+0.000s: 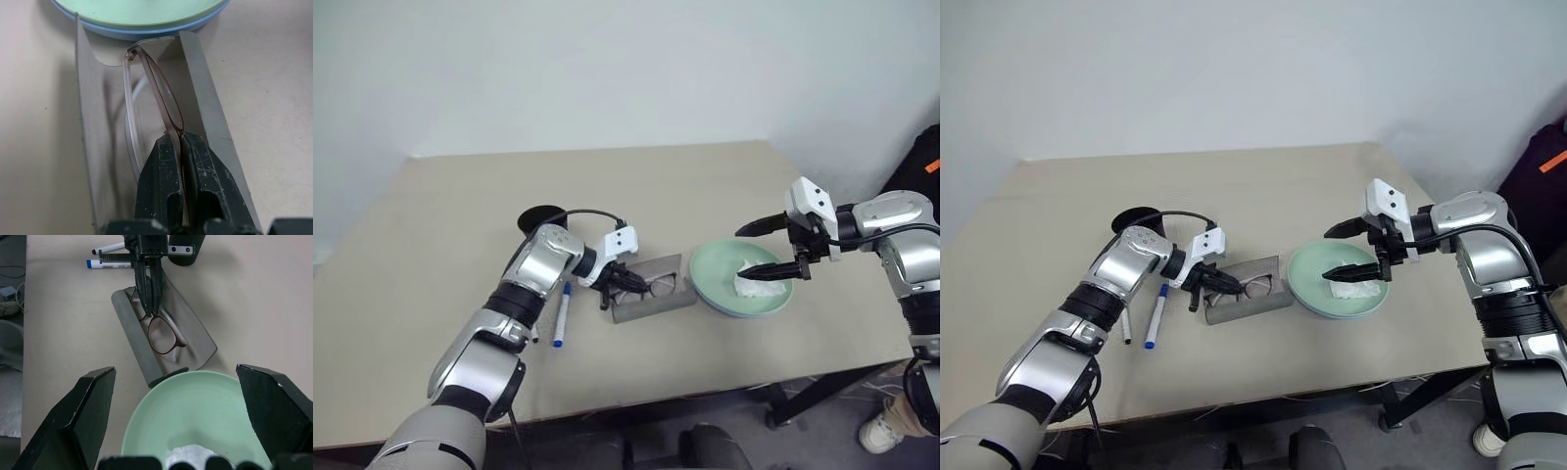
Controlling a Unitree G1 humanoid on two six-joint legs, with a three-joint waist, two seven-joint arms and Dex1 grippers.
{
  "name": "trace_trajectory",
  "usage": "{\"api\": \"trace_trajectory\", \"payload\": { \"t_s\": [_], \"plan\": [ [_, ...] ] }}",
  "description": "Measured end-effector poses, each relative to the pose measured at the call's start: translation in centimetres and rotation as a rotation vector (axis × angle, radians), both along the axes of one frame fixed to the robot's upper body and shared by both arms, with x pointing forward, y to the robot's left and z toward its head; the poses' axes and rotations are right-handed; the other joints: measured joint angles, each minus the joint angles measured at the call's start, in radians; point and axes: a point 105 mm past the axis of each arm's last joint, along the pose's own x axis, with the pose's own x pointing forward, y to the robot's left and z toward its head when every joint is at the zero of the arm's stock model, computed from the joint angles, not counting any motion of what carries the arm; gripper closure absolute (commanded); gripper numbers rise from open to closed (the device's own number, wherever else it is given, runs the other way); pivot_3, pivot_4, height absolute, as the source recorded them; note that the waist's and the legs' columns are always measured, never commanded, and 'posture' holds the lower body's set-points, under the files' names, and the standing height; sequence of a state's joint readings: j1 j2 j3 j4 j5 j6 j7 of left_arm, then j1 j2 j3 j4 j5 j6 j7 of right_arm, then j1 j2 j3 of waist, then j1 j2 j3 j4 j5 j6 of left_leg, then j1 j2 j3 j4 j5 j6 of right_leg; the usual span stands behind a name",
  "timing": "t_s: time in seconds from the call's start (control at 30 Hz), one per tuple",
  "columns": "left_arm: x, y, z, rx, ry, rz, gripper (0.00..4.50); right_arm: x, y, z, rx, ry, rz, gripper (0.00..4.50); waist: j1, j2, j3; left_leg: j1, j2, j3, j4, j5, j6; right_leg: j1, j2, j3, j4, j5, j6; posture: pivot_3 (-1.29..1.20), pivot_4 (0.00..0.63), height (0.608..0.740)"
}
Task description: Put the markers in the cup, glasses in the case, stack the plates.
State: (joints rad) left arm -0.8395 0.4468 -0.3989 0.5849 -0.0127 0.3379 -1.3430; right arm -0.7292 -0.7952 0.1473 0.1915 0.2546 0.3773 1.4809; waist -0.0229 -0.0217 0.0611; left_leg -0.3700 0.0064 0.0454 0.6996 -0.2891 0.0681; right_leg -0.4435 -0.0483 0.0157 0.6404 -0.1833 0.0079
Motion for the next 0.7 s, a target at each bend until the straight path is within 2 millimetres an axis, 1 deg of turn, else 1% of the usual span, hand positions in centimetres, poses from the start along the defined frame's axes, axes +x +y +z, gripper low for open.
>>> {"api": "trace_trajectory", "payload": {
  "t_s": [0.27,0.4,0.47,0.5,0.63,0.7],
  "plan": [
    [-1.2,-0.6,-0.1,-0.018,0.025,-0.089,4.47,-0.1,0.0,-0.1,-0.001,0.004,0.000,0.22,0.001,0.000,0.000,-0.001,0.000,0.000,0.000,0.000,0.000,0.000,0.000,0.000,0.000,0.000,0.000,0.00,0.000,0.738],
    [-1.3,-1.0,0.0,-0.027,0.017,-0.115,4.47,-0.1,0.1,-0.1,-0.002,0.003,0.002,0.22,0.001,0.000,0.000,-0.001,0.000,0.000,0.000,0.000,0.000,0.000,0.000,0.000,0.000,0.000,0.000,0.00,0.000,0.738],
    [-1.3,-1.0,-0.1,-0.028,0.017,-0.115,4.05,-0.1,0.1,-0.1,-0.002,0.004,0.002,0.22,0.001,0.000,0.000,-0.001,-0.001,-0.001,0.000,0.000,0.000,0.000,0.000,0.000,0.000,0.000,0.000,0.00,0.000,0.738],
    [-1.3,-1.0,-0.1,-0.027,0.020,-0.115,3.91,-0.1,0.1,-0.1,-0.002,0.004,0.001,0.22,0.001,0.000,0.000,-0.001,-0.001,-0.001,0.000,0.000,0.000,0.000,0.000,0.000,0.000,0.000,0.000,0.00,0.000,0.738],
    [-1.2,-1.2,-0.3,-0.028,0.015,-0.107,2.71,-0.1,0.1,-0.1,-0.002,0.004,0.001,0.22,0.001,0.000,0.000,-0.005,-0.001,-0.002,0.002,0.000,0.000,-0.002,0.000,0.000,0.000,0.001,0.002,0.00,0.000,0.738],
    [-0.9,-1.3,0.0,-0.029,-0.036,-0.106,2.06,-0.1,0.1,-0.1,-0.002,0.004,0.001,0.22,0.001,0.000,0.000,-0.005,-0.001,-0.002,0.002,0.000,0.000,-0.002,-0.001,0.000,-0.001,0.002,0.002,0.00,0.000,0.738]
  ]
}}
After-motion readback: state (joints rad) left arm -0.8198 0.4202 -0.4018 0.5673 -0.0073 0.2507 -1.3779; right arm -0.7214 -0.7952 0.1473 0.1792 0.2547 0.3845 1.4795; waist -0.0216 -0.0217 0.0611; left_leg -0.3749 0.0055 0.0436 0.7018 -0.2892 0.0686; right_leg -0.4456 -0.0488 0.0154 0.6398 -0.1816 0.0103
